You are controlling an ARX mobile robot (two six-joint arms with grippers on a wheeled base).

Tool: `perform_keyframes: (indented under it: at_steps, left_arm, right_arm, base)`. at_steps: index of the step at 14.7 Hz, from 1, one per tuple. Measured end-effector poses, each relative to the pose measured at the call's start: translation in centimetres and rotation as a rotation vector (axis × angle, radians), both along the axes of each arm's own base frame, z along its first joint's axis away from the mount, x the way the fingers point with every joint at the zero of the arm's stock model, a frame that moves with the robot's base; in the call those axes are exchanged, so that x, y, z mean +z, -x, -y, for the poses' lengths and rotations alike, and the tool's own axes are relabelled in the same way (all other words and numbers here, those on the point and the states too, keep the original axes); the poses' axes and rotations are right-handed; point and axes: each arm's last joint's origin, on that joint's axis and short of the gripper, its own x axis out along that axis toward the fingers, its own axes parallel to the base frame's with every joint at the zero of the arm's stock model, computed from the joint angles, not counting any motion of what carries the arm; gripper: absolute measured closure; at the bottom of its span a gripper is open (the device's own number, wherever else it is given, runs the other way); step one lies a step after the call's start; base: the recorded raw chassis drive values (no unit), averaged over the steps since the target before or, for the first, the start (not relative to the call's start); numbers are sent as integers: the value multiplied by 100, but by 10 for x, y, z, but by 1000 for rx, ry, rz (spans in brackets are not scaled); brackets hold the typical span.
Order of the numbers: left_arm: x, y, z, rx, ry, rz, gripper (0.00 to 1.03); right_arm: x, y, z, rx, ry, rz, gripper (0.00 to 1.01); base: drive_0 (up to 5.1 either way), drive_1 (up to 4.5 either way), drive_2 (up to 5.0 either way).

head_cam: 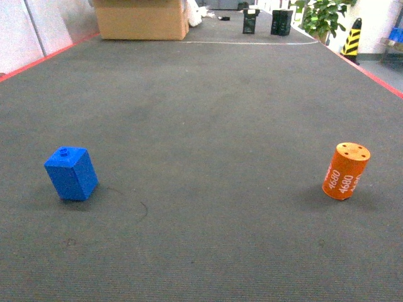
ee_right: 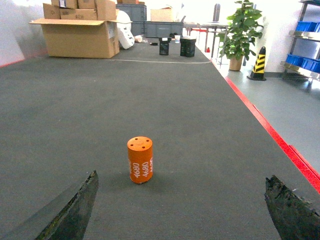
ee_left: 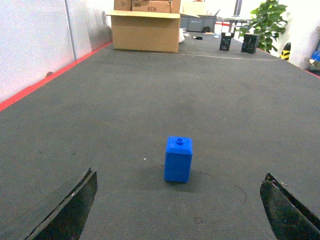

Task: Sort blue parts and orange caps into right shelf containers

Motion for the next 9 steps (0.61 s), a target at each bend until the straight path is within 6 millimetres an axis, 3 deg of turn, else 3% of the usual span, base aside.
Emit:
perform_keyframes:
  at_steps: [9]
  left_arm:
    - [0,0,0,0,0,0,5]
  right_arm:
    - [0,0,0,0,0,0,3]
  base:
    - [0,0,0]
